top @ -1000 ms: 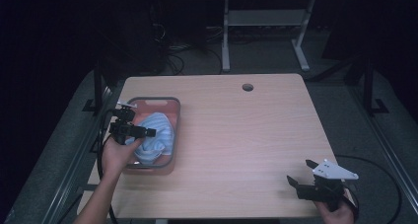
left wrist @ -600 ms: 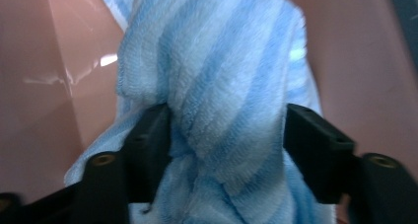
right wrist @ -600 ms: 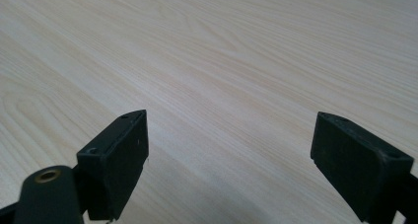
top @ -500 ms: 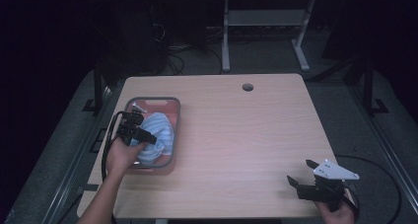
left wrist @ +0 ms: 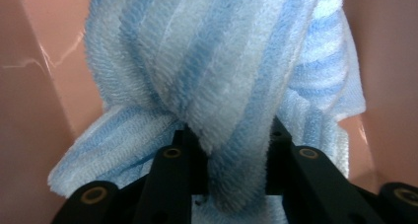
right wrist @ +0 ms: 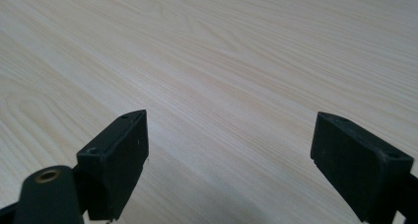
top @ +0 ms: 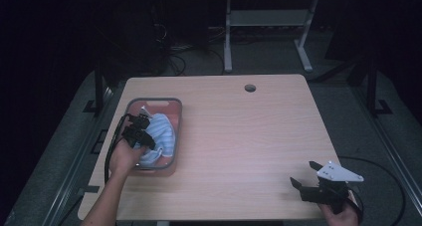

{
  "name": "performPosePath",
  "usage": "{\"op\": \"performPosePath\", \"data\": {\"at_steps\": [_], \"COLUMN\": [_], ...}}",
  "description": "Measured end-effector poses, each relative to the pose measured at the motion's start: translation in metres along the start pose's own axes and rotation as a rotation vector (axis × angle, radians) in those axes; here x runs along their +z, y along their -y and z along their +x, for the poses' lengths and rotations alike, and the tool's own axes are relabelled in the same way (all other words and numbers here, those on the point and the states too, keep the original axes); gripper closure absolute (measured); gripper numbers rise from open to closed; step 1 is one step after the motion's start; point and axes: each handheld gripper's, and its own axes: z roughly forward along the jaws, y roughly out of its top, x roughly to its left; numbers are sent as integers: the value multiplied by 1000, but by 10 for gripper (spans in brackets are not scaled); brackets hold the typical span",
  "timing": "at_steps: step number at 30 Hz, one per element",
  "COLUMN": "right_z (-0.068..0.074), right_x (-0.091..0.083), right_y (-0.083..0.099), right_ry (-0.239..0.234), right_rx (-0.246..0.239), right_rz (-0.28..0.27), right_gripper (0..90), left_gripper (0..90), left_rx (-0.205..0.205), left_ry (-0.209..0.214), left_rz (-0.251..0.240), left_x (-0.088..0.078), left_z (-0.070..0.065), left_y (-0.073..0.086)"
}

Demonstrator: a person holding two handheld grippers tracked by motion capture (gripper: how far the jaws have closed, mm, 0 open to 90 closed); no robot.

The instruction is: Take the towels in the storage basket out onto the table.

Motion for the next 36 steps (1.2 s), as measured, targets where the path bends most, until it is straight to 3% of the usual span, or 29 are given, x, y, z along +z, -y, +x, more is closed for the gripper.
{"op": "performPosePath", "data": {"at_steps": [6, 9, 20, 28, 36], "right_z": [0, 0, 0, -2, -1], "right_x": [0, 0, 1, 1, 2], "right_y": [0, 0, -1, 0, 0], "right_ry": [1, 4, 9, 13, 12], "right_rx": [11, 13, 14, 20, 18], "right_rz": [4, 2, 5, 2, 6], "right_gripper": [141, 142, 141, 141, 141], "left_gripper": [739, 739, 742, 742, 741], "left_rx": [-27, -20, -88, -87, -68], "left_ry": [47, 55, 127, 145, 163], "left_rz": [-79, -104, -253, -306, -329], "left_x": [-16, -21, -58, -76, -90], "left_z": [8, 11, 27, 27, 21], "left_y": [9, 12, 25, 25, 19]}}
